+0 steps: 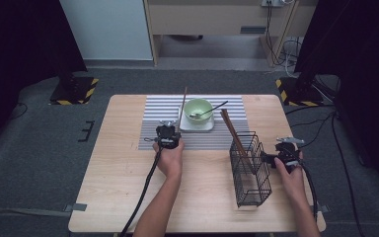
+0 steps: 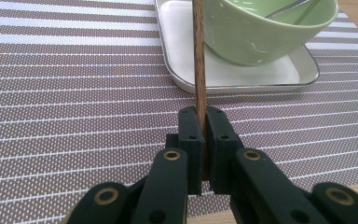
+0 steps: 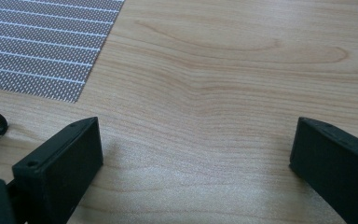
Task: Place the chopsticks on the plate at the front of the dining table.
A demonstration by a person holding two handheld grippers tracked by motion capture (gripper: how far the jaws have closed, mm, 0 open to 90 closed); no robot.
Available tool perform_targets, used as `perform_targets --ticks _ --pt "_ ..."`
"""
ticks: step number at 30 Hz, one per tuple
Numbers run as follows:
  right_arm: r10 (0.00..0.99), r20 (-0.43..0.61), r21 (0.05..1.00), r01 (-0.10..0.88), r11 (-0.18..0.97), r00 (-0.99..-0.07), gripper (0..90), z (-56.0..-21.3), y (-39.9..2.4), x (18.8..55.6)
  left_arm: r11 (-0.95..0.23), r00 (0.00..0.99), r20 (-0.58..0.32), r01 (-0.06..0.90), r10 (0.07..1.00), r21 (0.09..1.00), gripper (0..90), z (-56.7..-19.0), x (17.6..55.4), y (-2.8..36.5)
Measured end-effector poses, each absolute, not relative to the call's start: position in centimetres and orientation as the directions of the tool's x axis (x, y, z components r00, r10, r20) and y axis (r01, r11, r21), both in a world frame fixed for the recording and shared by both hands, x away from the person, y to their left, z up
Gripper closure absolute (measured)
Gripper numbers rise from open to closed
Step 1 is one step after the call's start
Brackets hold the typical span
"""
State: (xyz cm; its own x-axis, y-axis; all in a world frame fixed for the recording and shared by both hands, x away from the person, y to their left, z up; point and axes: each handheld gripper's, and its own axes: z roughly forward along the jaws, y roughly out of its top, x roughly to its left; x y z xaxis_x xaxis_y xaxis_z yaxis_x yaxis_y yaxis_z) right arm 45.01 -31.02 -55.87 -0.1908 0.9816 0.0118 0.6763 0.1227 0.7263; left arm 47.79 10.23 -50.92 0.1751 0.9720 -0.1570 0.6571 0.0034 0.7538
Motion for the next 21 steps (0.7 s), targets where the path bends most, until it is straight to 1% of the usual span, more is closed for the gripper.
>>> perform_targets --ticks 21 --pt "0.981 0.012 0.726 0.676 0.123 -0.192 2.4 -55.87 -31.01 44.98 0.01 0.165 -0.182 0.713 0.969 0.701 85.7 -51.86 48.24 10.44"
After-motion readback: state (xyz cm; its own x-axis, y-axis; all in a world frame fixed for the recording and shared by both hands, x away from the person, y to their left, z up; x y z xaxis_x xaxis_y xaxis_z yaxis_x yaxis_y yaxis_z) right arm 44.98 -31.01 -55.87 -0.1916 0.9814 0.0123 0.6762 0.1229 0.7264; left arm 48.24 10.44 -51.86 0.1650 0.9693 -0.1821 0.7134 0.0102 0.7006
